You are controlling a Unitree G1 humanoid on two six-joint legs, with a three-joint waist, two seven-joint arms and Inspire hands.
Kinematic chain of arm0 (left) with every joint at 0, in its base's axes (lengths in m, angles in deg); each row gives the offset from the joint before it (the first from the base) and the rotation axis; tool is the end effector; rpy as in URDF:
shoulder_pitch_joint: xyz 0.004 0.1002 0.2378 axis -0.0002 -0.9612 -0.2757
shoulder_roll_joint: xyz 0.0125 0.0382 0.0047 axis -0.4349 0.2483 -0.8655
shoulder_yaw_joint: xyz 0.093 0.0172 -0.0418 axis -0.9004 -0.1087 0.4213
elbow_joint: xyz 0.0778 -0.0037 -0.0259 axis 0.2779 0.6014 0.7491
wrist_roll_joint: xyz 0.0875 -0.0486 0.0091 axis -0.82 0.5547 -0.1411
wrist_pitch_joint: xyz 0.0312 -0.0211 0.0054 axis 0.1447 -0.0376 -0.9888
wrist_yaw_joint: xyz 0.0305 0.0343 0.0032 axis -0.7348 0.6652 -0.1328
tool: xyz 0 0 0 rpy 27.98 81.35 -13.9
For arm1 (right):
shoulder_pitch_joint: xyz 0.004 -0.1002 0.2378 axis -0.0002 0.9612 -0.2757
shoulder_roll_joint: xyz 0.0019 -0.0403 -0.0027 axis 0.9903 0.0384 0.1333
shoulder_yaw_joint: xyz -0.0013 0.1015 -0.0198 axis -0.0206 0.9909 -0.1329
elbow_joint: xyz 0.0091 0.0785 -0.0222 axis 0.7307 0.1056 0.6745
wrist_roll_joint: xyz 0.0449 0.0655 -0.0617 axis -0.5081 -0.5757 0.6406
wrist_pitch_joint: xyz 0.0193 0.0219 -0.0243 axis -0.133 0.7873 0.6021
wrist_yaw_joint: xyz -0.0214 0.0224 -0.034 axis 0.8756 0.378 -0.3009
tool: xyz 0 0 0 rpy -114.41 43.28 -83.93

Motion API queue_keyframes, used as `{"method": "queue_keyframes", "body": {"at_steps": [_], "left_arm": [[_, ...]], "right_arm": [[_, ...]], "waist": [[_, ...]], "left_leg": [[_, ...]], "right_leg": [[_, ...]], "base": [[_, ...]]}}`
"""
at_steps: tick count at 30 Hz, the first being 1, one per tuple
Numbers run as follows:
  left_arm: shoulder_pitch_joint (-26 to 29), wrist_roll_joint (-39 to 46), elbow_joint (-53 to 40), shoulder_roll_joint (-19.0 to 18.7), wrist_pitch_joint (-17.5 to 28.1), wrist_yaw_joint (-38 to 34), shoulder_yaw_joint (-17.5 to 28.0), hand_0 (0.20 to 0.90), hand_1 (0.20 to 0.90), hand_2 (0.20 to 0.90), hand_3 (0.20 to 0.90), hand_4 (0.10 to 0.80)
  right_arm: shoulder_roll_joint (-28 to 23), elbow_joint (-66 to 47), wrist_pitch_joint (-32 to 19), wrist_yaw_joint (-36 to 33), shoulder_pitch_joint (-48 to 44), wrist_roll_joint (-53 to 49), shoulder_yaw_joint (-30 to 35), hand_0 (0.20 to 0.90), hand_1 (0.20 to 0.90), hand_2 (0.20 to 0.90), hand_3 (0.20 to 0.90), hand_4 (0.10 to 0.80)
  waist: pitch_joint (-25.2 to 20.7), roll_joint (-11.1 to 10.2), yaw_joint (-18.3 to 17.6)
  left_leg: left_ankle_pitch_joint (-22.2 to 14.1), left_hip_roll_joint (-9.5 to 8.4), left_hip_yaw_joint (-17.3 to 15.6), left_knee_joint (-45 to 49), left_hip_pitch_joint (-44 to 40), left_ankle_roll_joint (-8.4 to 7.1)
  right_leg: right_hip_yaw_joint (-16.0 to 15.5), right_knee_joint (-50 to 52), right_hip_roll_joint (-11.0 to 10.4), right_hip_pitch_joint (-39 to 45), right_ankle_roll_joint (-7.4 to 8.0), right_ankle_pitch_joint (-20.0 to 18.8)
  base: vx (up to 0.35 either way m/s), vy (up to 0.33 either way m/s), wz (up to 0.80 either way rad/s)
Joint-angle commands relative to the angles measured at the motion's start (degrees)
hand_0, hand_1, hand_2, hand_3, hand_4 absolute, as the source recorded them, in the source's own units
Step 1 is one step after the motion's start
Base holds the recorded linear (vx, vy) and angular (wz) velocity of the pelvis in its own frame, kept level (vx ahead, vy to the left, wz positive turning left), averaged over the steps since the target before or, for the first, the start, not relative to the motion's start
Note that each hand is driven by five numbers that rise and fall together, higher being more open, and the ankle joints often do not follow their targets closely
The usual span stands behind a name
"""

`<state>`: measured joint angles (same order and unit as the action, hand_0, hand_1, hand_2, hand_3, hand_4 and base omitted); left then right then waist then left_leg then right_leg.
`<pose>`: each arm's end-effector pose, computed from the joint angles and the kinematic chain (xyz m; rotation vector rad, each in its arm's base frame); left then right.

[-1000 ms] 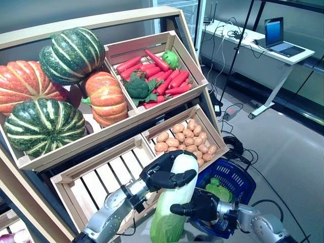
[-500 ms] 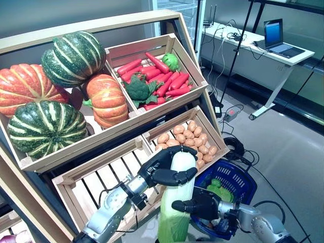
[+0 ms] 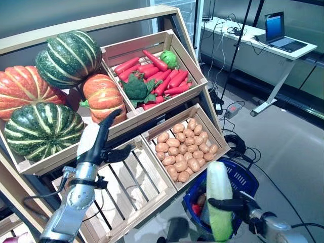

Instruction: Put vegetables into the basket

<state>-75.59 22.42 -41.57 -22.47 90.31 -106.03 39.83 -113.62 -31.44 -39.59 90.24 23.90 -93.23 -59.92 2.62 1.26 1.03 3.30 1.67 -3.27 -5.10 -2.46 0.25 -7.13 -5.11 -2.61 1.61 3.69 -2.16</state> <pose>0.1650 0.2675 0.0676 1.0161 -0.1391 0.1518 0.1200 -0.2605 -0.0150 -0.0257 0.7843 0.0422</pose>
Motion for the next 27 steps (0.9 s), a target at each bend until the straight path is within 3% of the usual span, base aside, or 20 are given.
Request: {"method": "queue_keyframes", "body": {"at_steps": [1,7,12,15,20,24,27], "left_arm": [[2.78,-2.2,-0.81,-4.81,-0.46,-2.97,5.19,0.9,0.9,0.9,0.9,0.8],[4.92,-0.69,4.36,-2.34,-6.32,-5.3,-0.45,0.9,0.9,0.9,0.9,0.8],[14.82,6.77,12.57,-0.51,-8.72,-15.67,-7.56,0.9,0.9,0.9,0.9,0.8],[19.28,11.28,14.0,0.12,-7.02,-22.12,-10.14,0.9,0.9,0.9,0.9,0.8],[24.77,16.09,14.47,2.39,0.28,-28.62,-13.17,0.9,0.9,0.9,0.9,0.8],[28.49,20.63,12.63,3.87,4.85,-27.06,-15.25,0.9,0.9,0.9,0.9,0.8],[29.45,22.15,11.27,4.13,6.31,-25.17,-16.46,0.9,0.9,0.9,0.9,0.8]], "right_arm": [[-0.61,-4.59,-5.8,-8.3,-1.95,1.26,3.69,0.3,0.3,0.3,0.3,0.4],[2.84,-2.05,-11.12,-19.7,-5.7,-1.36,5.73,0.3,0.3,0.3,0.3,0.4],[3.07,6.02,-21.26,-27.46,-19.4,-10.71,5.71,0.3,0.3,0.3,0.3,0.4],[2.38,8.23,-28.08,-28.19,-25.46,-16.97,6.13,0.3,0.3,0.3,0.3,0.4],[1.14,15.26,-35.76,-30.54,-34.56,-25.78,7.47,0.3,0.3,0.3,0.3,0.4],[-0.45,19.27,-38.82,-30.88,-40.68,-29.2,7.89,0.3,0.3,0.3,0.3,0.4],[-1.59,20.46,-38.74,-31.27,-43.38,-33.15,8.86,0.3,0.3,0.3,0.3,0.4]], "waist": [[-1.05,-2.81,-1.08],[1.57,-2.16,-1.58],[11.18,-0.39,-1.24],[16.34,0.54,-0.63],[23.47,1.33,1.01],[27.16,1.28,2.39],[27.17,1.34,3.18]], "left_leg": [[-1.49,-0.15,1.45,0.1,0.95,-1.58],[-1.31,-0.44,1.1,0.1,3.16,-1.37],[1.04,-0.61,2.08,0.1,10.48,-1.44],[2.28,-0.77,2.18,0.1,14.36,-1.51],[4.46,-1.24,3.37,2.64,22.81,-2.07],[4.28,-3.38,4.18,9.94,31.57,-2.03],[2.88,-4.64,5.17,16.0,37.56,-2.04]], "right_leg": [[-1.15,0.11,-3.97,0.63,2.43,-2.82],[-0.21,0.51,-3.36,-2.29,2.4,-2.94],[0.13,2.78,-2.41,-10.03,1.48,-3.66],[0.01,4.03,-1.82,-13.77,1.14,-3.95],[-1.95,9.27,-1.77,-21.66,0.71,-3.34],[-4.26,13.88,-2.89,-28.7,0.58,-3.52],[-5.28,18.55,-3.9,-33.94,0.62,-2.32]], "base": [[0.0,0.0,0.0],[-0.035,-0.042,-0.02],[-0.342,-0.028,-0.06],[-0.253,-0.054,0.02],[-0.201,-0.076,0.08],[-0.208,-0.113,0.2],[-0.101,-0.09,0.23]]}}
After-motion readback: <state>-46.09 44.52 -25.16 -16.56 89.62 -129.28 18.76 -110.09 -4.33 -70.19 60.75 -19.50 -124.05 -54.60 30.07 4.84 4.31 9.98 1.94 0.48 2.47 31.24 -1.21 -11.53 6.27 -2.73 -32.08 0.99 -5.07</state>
